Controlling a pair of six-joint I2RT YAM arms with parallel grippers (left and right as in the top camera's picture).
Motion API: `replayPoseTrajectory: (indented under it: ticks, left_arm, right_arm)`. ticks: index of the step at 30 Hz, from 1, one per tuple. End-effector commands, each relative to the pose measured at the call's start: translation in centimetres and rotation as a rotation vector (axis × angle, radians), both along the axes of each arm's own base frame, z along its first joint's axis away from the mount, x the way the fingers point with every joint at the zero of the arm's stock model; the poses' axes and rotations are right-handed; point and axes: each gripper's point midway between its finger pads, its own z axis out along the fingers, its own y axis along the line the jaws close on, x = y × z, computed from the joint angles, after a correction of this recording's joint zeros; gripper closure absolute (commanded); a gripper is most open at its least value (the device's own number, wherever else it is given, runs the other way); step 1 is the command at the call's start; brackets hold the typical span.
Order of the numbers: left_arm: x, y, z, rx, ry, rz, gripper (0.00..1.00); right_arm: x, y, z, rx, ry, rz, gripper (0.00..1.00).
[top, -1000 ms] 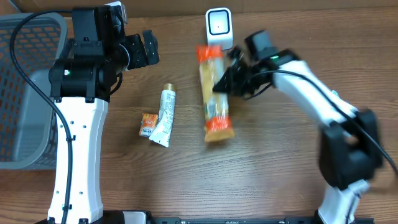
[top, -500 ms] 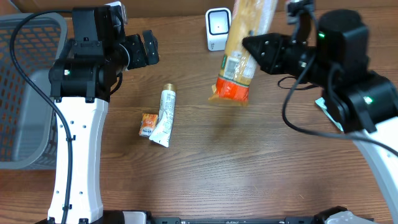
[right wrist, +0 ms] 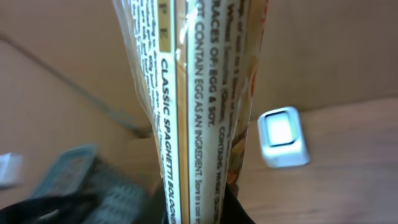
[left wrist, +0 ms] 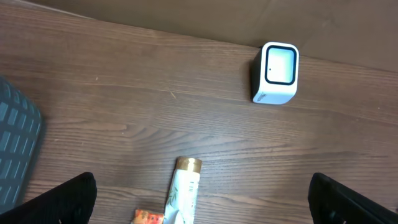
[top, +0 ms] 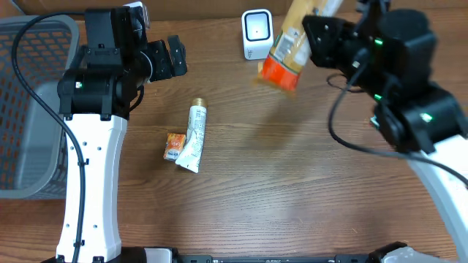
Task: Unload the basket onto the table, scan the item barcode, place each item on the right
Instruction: 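Lift the orange-labelled package and hold it before the white scanner, then carry the orange-labelled package right and lay it beside the mint packet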
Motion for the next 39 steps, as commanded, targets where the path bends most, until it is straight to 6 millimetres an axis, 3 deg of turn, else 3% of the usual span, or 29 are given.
replayPoseTrajectory:
  ticks: [1,4,13,18,22,26,31,39]
  left_arm:
    - [0.1,0.1,0.1,0.006,-0.002,-0.011,0.00]
    - [0.1,0.1,0.1,0.006,-0.003,-0.011,0.00]
    - [0.1,0.1,0.1,0.006,-0.002,-0.011,0.00]
    - [0.1,0.1,0.1,0.006,-0.002,-0.011,0.00]
    - [0.1,0.1,0.0,0.006,-0.002,-0.011,0.00]
    - [0.1,0.1,0.1,0.006,-0.002,-0.011,0.00]
    - [0.1,0.1,0.1,0.006,-0.003,-0.011,0.00]
    - [0.1,0.1,0.0,0.006,-0.002,-0.011,0.00]
  right_arm:
    - [3.7,0.7,-1.3,-0.258,-0.126,-0.063,0.96]
    - [6.3,2.4,-4.2,-0.473,-0.193,-0.021,0.96]
    - [14.3,3.0,-6.6,-0.800,-0.444,-0.205,0.96]
    - [17.8,4.1,-9.5,-1.100,-0.613,-0.287,0.96]
    - [18.5,7.1,-11.5,-1.255,-0.757,-0.237,0.96]
    - [18.8,10.0,-14.9,-1.354,-0.854,-0.152,0.96]
    - [19.2,11.3,-19.1,-1.442,-0.864,-0.074,0.96]
    - [19.3,11.5,-19.6,-1.456,-0.869,-0.062,0.96]
